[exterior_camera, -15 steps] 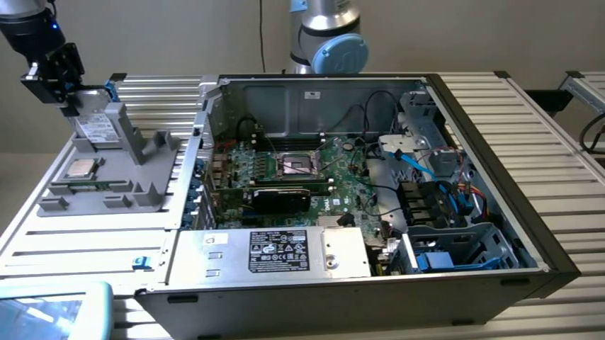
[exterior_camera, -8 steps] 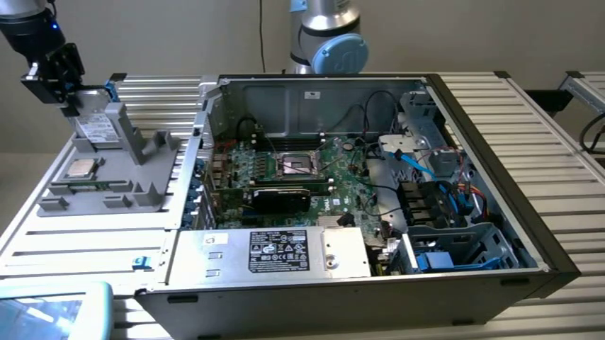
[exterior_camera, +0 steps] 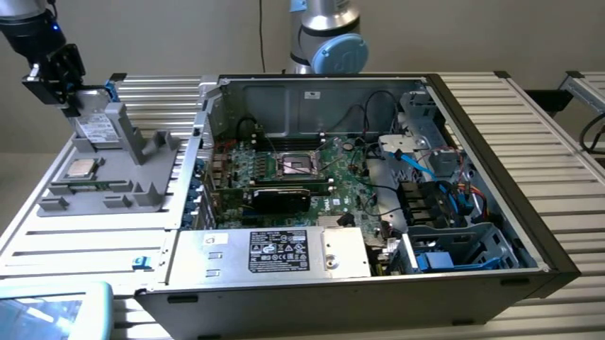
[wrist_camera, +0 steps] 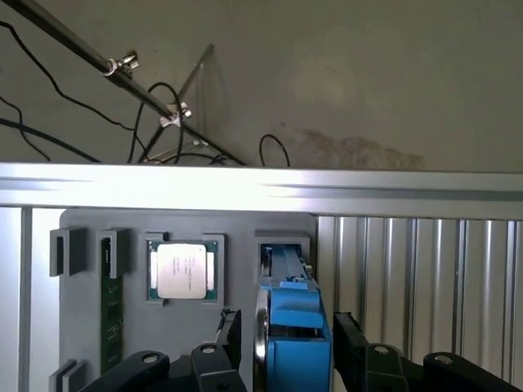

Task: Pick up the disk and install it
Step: 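Pick up the disk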

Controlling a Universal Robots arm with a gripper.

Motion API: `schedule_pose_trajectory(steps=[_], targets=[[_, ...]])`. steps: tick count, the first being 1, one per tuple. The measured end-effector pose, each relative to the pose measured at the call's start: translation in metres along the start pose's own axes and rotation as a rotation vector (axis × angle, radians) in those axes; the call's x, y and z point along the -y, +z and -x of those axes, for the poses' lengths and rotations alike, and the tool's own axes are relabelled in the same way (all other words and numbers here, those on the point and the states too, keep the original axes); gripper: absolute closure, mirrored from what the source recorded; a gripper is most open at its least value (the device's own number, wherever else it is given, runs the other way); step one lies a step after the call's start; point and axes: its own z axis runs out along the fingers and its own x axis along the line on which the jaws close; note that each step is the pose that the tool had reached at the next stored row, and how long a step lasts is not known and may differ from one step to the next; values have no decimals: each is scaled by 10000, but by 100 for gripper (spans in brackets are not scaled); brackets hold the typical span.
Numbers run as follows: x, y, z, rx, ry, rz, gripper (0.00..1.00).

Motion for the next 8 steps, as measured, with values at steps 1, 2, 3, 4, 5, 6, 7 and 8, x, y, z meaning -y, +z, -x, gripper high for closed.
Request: schedule_pose_trajectory(steps=[1,2,3,4,5,6,7,8], targets=[[-1,2,6,3,1,-1,43],[-2,2,13,4,0,0,43],[-4,3,17,4,1,0,43],[-5,2,17,4,0,1,43],[-6,3,17,4,-1,1,43],[-7,4,17,4,-1,1,43],[-8,6,18,4,-1,0,43],[-10,7,18,4,0,-1,43]])
